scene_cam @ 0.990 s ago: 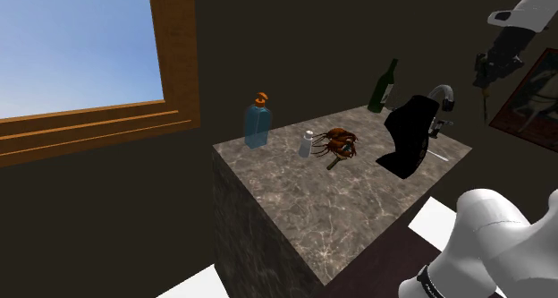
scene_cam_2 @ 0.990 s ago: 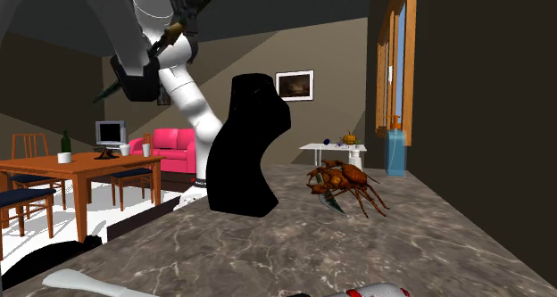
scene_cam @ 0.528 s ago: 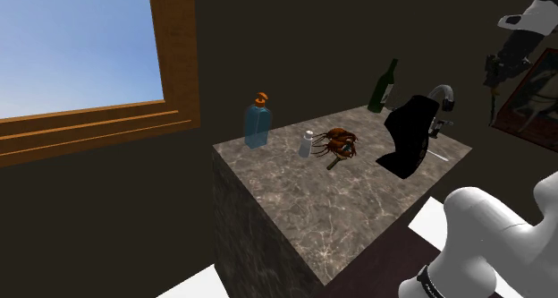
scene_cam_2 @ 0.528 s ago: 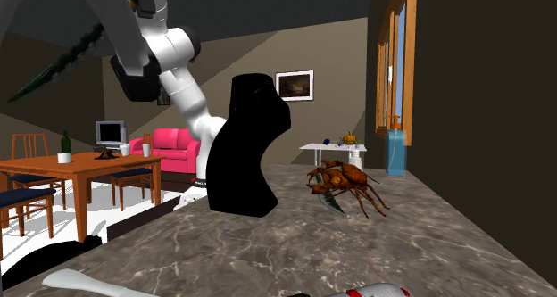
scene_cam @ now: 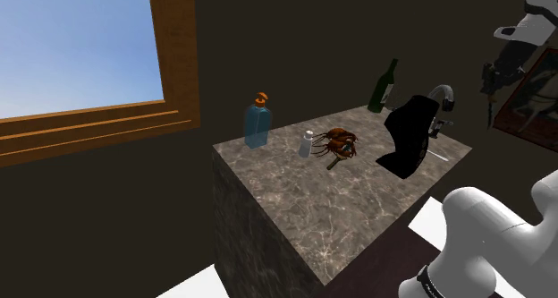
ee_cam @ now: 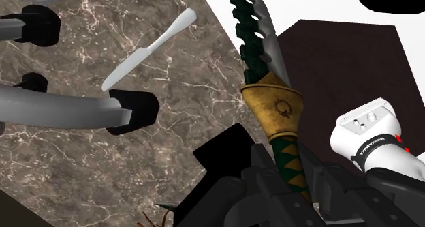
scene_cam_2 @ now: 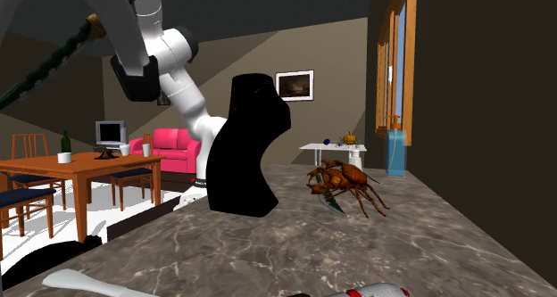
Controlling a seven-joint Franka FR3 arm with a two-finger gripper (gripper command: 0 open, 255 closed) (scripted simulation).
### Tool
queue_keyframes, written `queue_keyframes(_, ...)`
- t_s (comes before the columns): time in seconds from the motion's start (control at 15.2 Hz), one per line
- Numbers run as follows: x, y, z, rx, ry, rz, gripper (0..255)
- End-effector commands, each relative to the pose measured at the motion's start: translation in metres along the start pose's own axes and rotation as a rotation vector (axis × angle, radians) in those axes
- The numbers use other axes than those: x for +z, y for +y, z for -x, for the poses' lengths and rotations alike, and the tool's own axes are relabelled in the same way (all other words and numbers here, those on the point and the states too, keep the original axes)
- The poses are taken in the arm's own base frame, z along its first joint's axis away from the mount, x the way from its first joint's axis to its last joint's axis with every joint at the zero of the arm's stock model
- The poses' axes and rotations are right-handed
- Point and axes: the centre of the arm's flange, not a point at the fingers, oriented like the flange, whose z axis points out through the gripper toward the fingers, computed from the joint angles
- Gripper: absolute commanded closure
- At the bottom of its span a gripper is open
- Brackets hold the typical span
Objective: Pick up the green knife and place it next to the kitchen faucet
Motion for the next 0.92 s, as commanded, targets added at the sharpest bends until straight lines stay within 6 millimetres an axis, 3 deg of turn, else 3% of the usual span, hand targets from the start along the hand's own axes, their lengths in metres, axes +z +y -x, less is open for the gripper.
queue_keyframes(0.0, 0.011, 0.0, 0.002, 0.001, 0.0, 0.001, 255)
queue_keyframes(0.86, 0.079, 0.006, 0.012, 0.001, 0.0, 0.001, 255)
